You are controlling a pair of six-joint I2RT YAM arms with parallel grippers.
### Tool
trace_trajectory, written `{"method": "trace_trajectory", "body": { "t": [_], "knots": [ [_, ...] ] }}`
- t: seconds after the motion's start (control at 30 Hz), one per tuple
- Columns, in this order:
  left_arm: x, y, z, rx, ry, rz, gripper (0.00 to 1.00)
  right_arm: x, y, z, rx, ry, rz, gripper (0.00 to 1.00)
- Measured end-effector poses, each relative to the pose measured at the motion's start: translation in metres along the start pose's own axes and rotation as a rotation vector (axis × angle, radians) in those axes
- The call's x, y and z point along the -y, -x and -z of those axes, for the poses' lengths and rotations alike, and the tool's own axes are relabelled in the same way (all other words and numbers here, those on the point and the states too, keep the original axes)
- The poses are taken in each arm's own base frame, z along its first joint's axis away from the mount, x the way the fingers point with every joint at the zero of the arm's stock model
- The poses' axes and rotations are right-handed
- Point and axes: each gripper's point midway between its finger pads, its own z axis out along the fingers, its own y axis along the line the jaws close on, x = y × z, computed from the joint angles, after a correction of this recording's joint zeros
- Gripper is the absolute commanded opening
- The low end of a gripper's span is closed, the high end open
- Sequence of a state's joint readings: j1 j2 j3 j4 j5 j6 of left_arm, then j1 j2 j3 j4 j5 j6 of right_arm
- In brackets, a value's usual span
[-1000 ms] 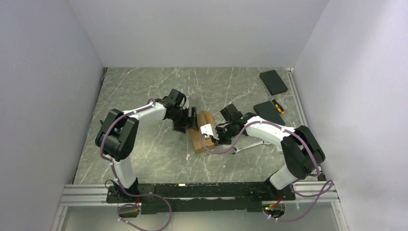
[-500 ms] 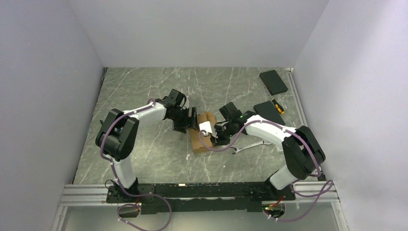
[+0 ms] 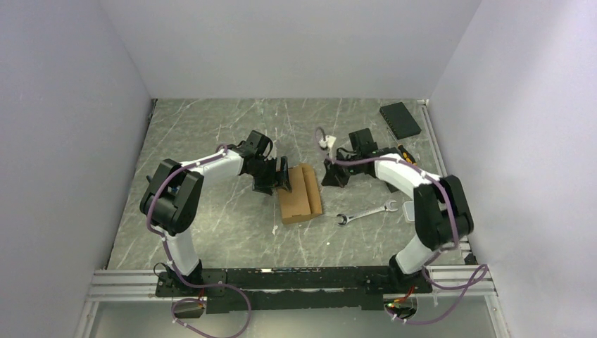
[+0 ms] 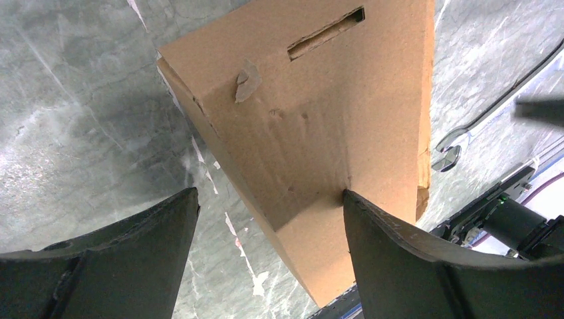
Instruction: Fold the paper box
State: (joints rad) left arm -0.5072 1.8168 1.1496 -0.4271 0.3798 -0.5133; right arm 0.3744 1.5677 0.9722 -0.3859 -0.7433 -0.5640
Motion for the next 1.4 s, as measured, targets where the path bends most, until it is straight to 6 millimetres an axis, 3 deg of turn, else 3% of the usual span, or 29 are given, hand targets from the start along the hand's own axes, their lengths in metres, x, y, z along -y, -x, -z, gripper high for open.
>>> {"method": "trace_trajectory", "body": {
  "t": [0.1,0.2,0.47,0.87,1.0,1.2,1.3,1.4],
  "knots": [
    [0.000,0.000,0.000,0.000,-0.001,0.000,0.84,0.036,-0.015,-0.004,-0.014,-0.075,-0.215,0.00],
    [0.000,0.000,0.000,-0.001,-0.001,0.000,0.84,0.046,-0.035,-0.013,-0.057,-0.108,-0.350,0.00],
    [0.001,-0.001,-0.002,-0.007,-0.014,0.000,0.84,0.044,-0.057,-0.031,-0.112,-0.106,-0.514,0.00],
    [0.003,0.000,-0.003,-0.010,-0.025,-0.011,0.84,0.015,-0.044,-0.052,-0.128,0.020,-0.529,0.00],
    [0.003,0.001,-0.003,-0.013,-0.022,-0.023,0.85,0.027,-0.050,-0.046,-0.144,-0.039,-0.548,0.01],
    [0.002,0.003,-0.001,-0.005,-0.009,-0.032,0.88,0.065,-0.054,-0.015,-0.108,-0.175,-0.568,0.11],
    [0.001,0.005,0.004,0.011,0.013,-0.043,0.88,0.071,-0.040,0.000,-0.062,-0.203,-0.517,0.13],
    [0.001,0.010,0.016,0.048,0.044,-0.058,0.86,0.064,-0.016,0.012,0.011,-0.202,-0.411,0.14]
  ]
}}
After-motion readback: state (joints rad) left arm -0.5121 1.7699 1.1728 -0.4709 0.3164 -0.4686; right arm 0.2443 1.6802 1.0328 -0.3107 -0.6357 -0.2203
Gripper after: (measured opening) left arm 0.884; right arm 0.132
